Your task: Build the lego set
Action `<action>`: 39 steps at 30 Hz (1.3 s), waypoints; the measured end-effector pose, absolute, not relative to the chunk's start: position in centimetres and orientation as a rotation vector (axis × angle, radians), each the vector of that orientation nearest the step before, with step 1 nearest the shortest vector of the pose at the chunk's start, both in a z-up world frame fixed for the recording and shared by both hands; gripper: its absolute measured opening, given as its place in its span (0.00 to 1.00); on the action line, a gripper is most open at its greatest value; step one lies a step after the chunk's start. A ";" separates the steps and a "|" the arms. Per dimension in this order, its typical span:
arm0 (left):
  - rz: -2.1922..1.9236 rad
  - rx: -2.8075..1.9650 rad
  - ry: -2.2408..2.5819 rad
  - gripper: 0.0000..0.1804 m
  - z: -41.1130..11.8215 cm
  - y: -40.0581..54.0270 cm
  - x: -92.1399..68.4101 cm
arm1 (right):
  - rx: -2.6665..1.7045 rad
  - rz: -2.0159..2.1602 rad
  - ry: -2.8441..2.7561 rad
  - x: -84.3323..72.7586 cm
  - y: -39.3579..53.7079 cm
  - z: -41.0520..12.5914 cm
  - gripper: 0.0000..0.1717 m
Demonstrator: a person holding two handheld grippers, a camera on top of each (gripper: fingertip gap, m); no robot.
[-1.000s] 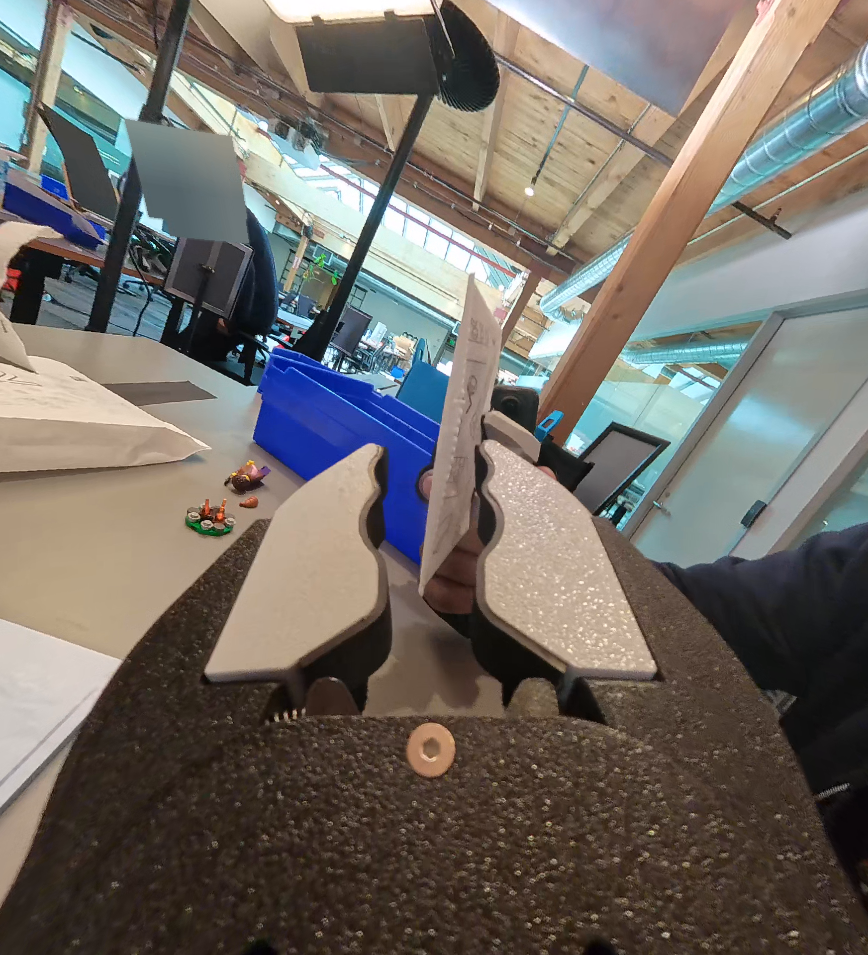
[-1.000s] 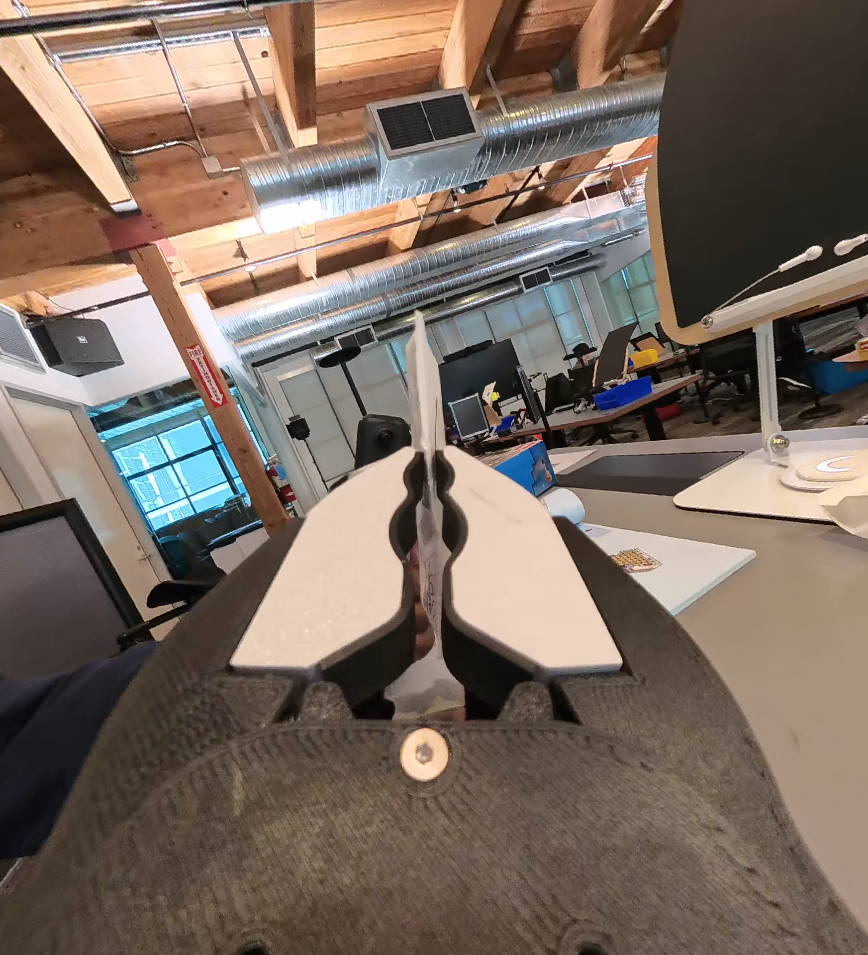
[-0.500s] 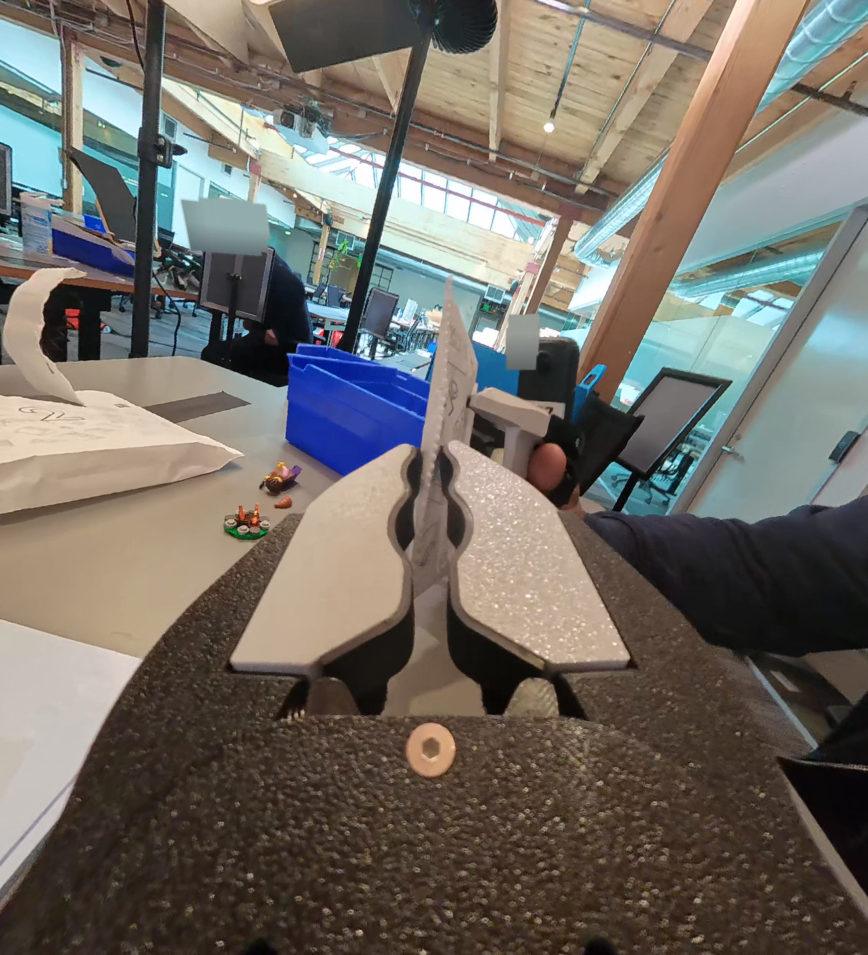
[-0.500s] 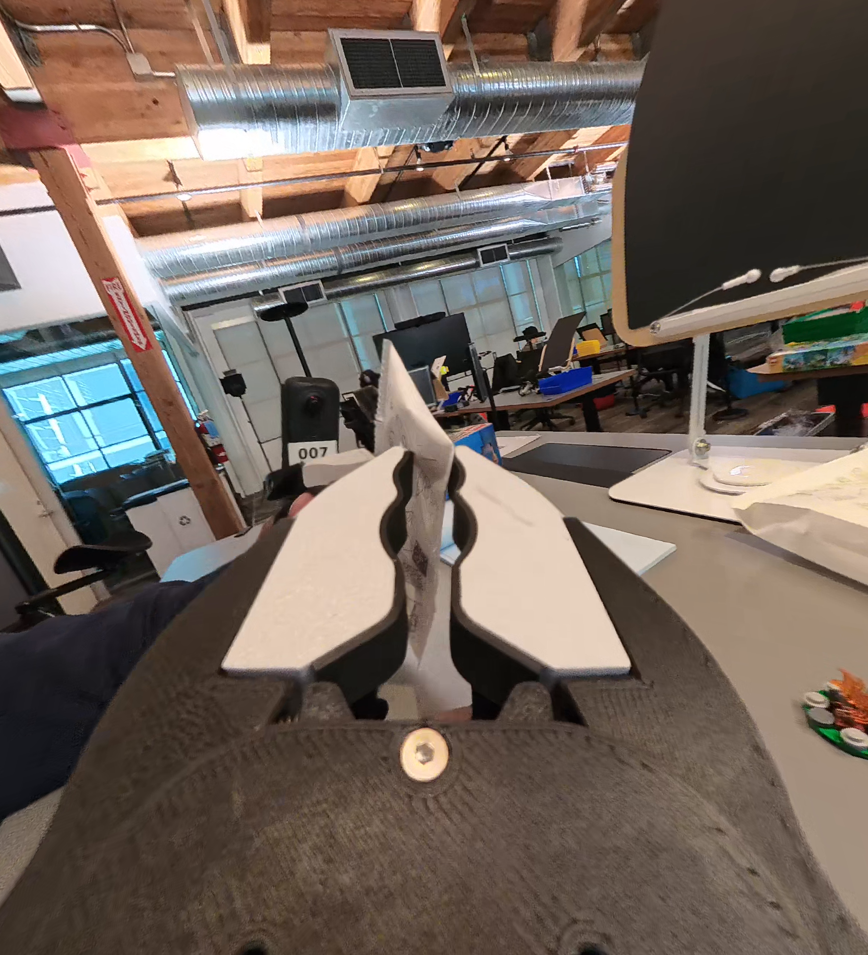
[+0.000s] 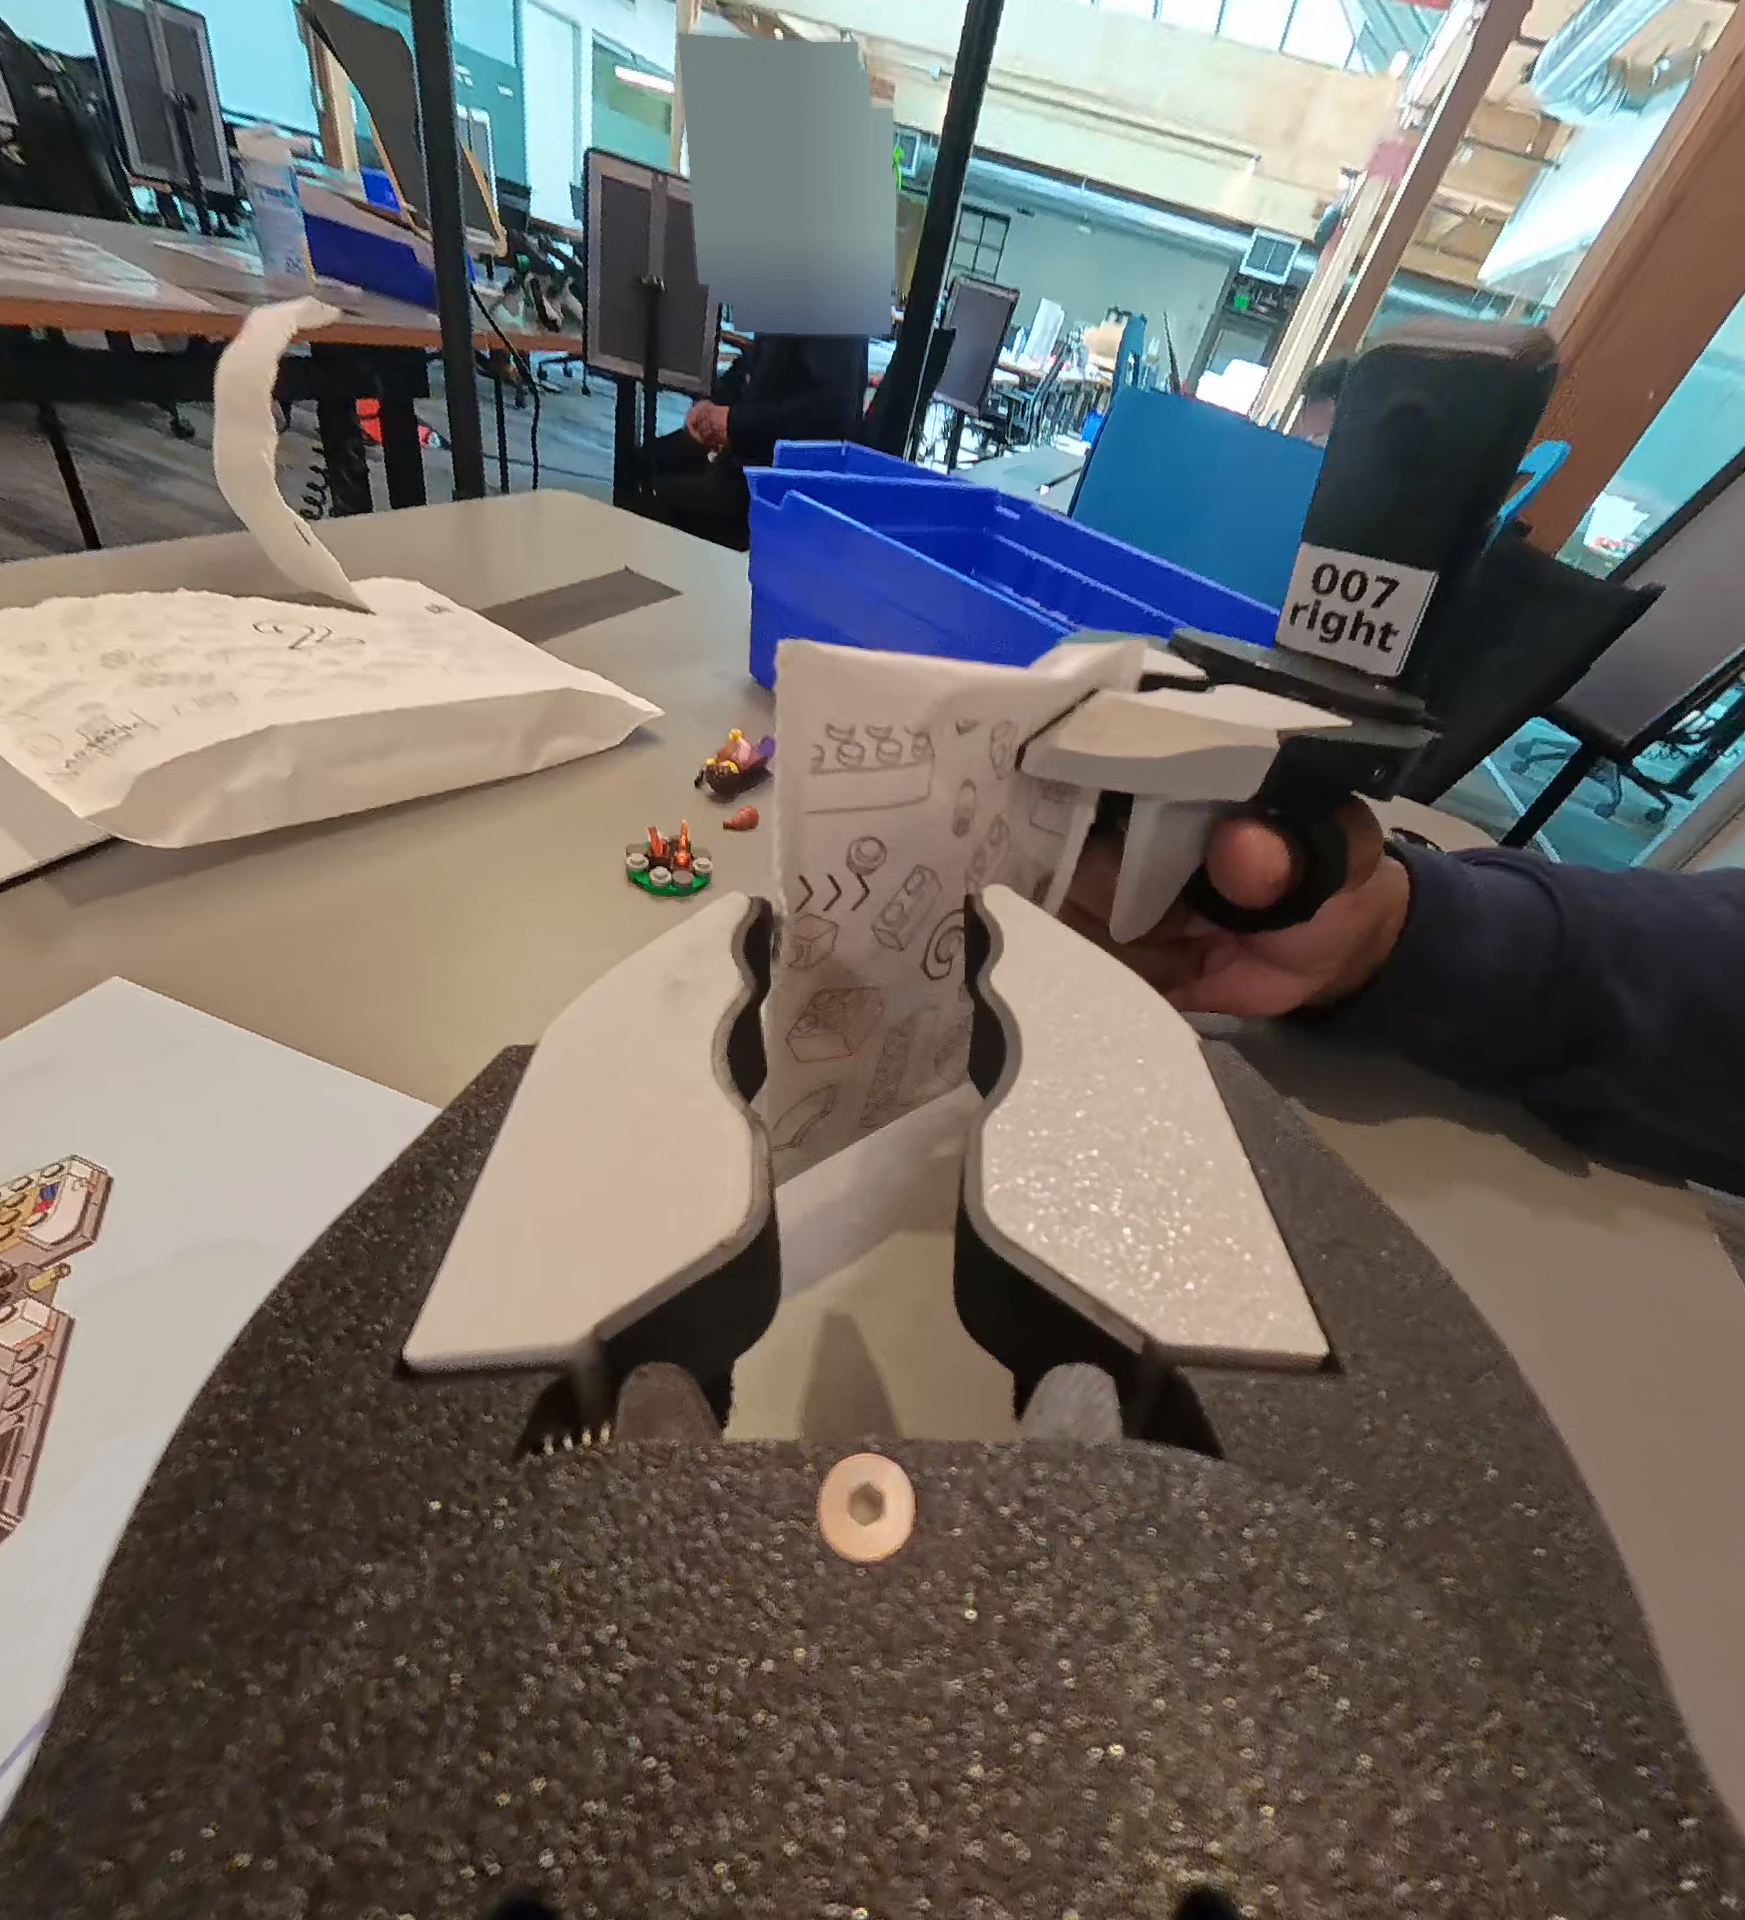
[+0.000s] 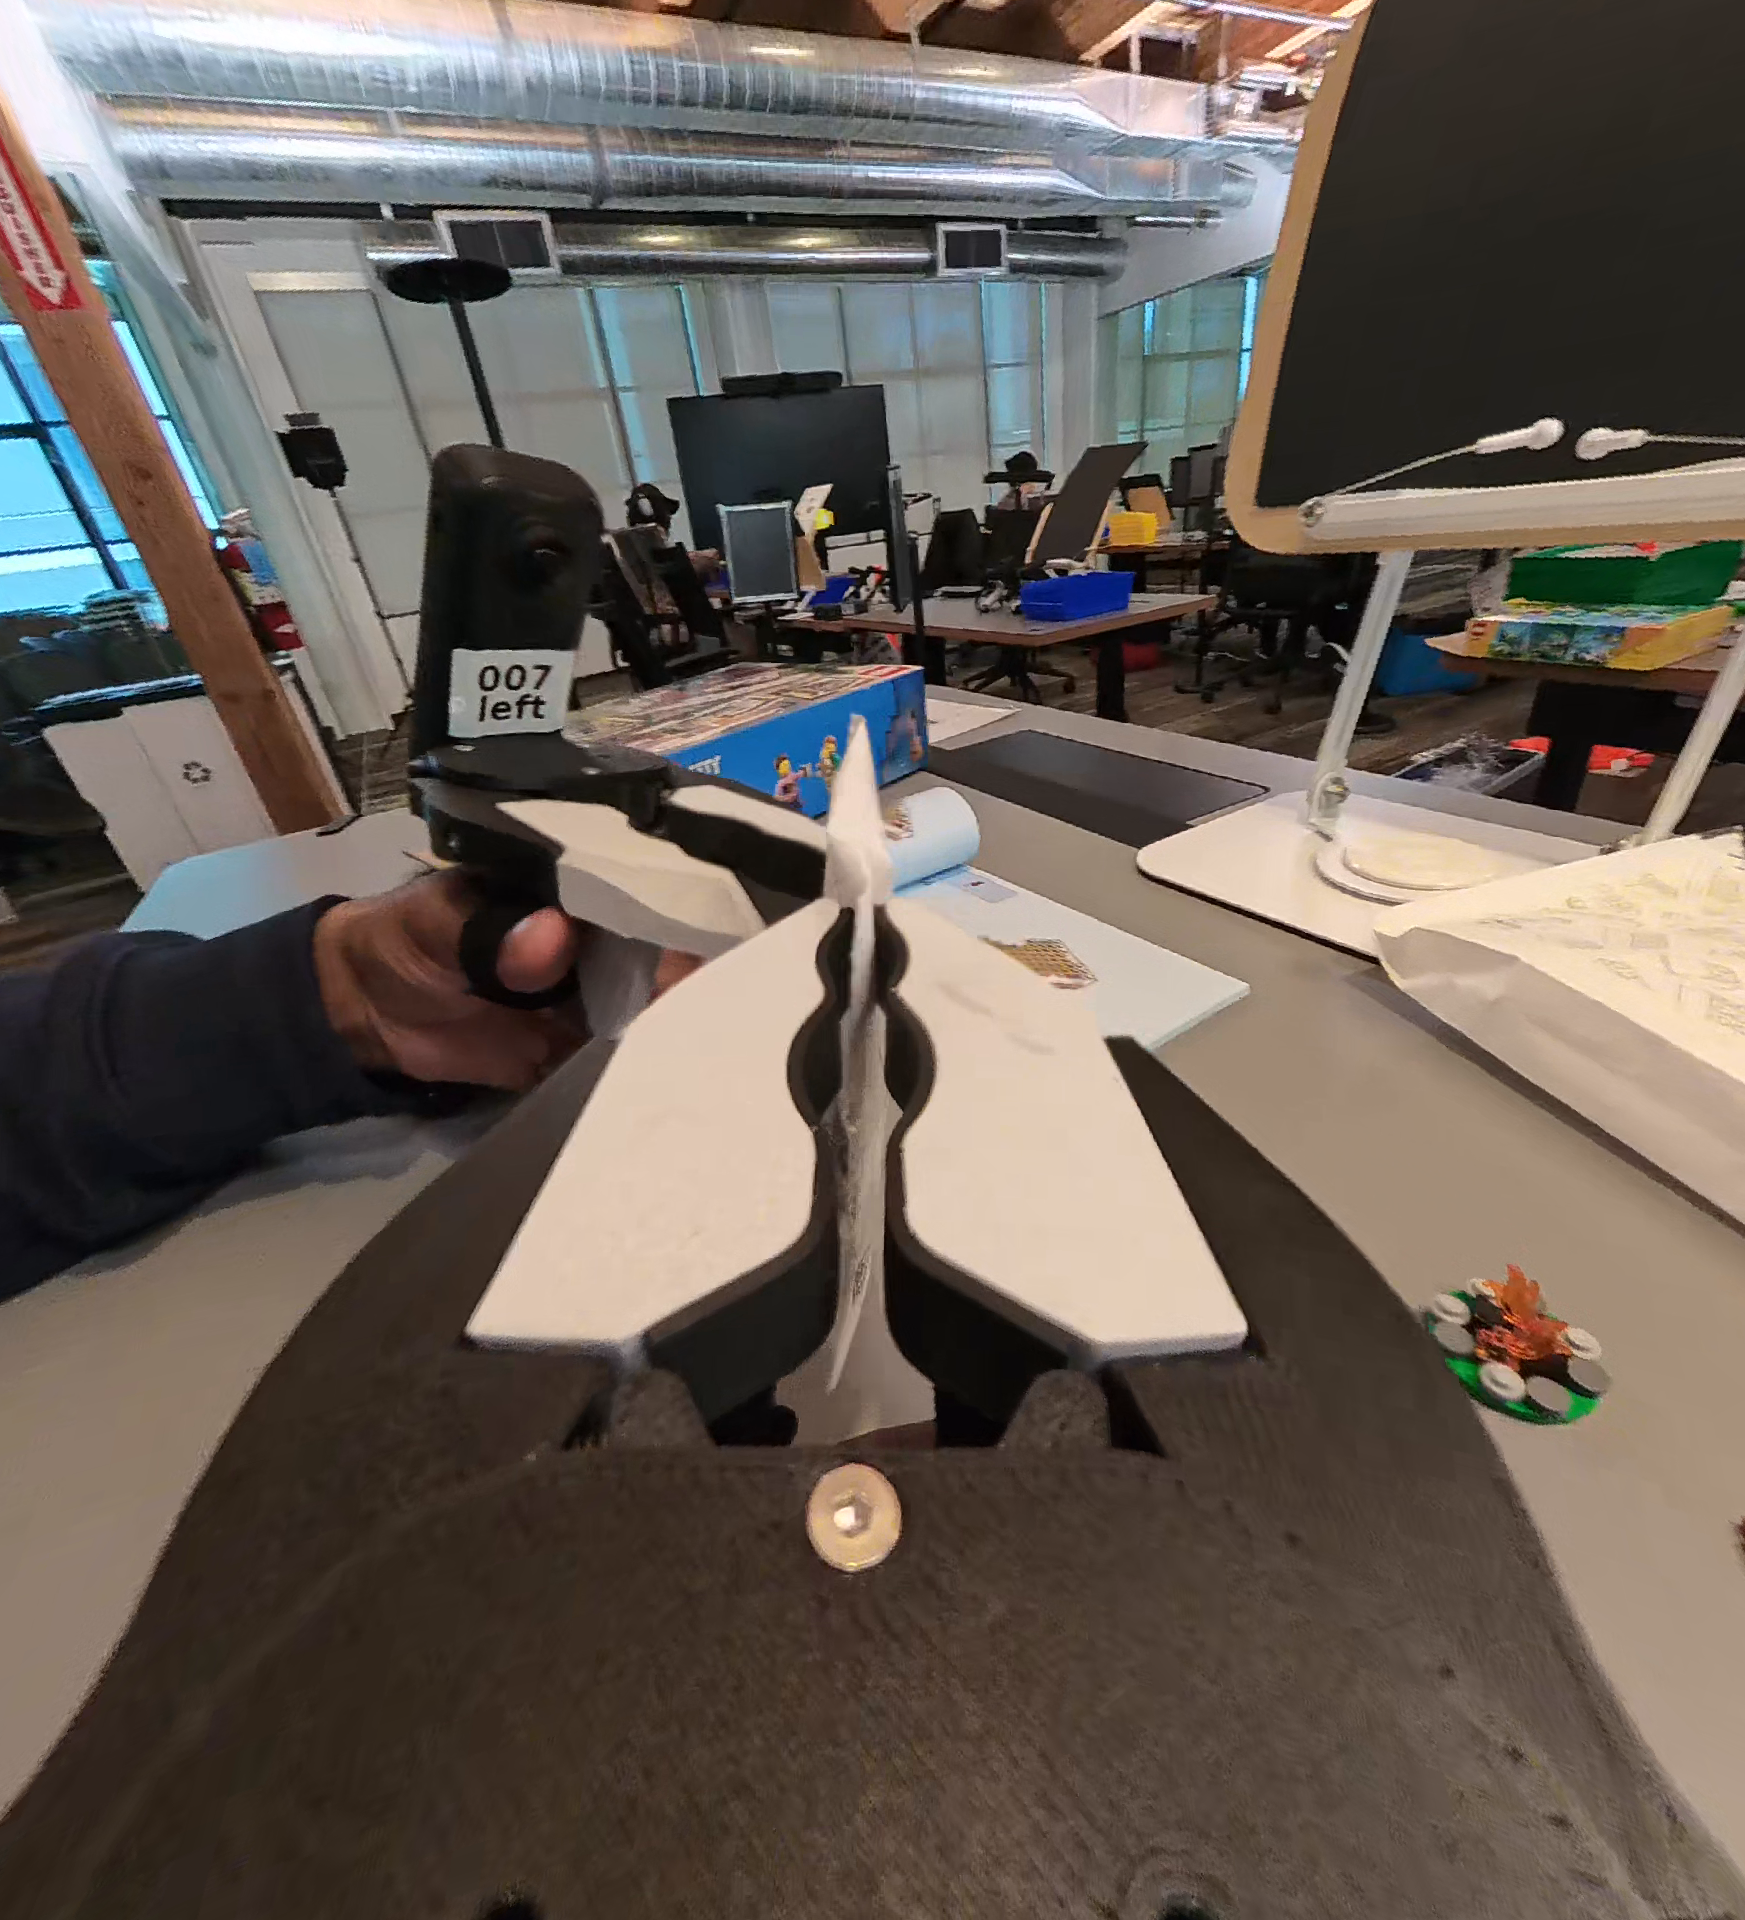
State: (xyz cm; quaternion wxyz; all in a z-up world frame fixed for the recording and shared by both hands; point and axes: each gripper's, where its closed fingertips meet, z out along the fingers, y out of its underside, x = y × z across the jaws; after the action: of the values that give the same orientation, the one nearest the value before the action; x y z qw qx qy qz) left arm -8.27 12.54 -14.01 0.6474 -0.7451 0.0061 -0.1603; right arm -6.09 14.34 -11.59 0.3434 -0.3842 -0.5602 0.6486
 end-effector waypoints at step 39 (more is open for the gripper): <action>-0.222 -1.857 0.130 0.03 -16.5 12.4 -8.2 | -1.439 1.579 -1.462 -8.3 17.2 -15.7 0.19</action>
State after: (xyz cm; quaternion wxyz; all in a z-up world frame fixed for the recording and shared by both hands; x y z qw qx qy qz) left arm -8.18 12.37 -16.54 0.5917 -0.7985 0.0560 -0.0953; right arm -8.30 17.25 -15.75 0.2729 -0.5347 -0.5434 0.5868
